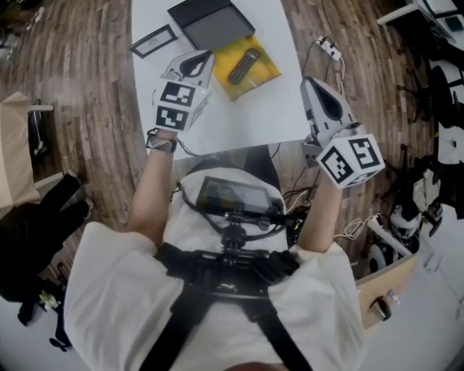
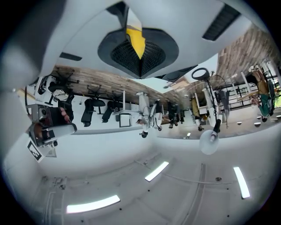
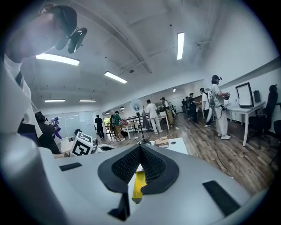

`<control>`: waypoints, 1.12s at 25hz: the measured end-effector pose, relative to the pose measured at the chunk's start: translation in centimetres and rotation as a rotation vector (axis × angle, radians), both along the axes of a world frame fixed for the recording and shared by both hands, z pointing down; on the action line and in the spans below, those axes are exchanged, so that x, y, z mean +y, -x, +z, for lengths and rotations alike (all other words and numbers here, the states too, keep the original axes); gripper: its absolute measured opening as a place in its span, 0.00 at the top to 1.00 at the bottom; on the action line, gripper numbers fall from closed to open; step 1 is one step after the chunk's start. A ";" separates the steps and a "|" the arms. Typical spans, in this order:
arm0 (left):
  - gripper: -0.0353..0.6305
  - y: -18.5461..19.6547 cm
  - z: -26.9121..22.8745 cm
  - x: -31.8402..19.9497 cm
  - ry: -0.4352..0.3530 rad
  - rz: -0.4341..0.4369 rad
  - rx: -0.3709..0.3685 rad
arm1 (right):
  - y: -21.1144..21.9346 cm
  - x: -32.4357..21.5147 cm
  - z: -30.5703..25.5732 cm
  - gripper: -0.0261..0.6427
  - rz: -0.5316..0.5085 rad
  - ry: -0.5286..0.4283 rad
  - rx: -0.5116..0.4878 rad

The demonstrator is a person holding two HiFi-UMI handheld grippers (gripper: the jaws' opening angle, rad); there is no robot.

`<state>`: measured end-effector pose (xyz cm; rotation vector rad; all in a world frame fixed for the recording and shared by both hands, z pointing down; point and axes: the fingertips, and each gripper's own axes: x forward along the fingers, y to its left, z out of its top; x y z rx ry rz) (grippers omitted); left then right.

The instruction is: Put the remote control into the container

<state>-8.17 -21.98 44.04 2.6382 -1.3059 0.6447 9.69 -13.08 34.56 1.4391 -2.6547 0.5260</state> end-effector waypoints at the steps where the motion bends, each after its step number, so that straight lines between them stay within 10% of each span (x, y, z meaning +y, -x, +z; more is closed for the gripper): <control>1: 0.93 0.2 -0.8 0.2 -0.017 -0.001 0.012 | 0.2 0.1 -0.2 0.96 -0.001 -0.006 0.006; 28: 0.93 6.4 -17.8 4.7 -0.364 -0.004 0.144 | 7.9 0.6 -10.1 0.96 -0.102 -0.231 0.104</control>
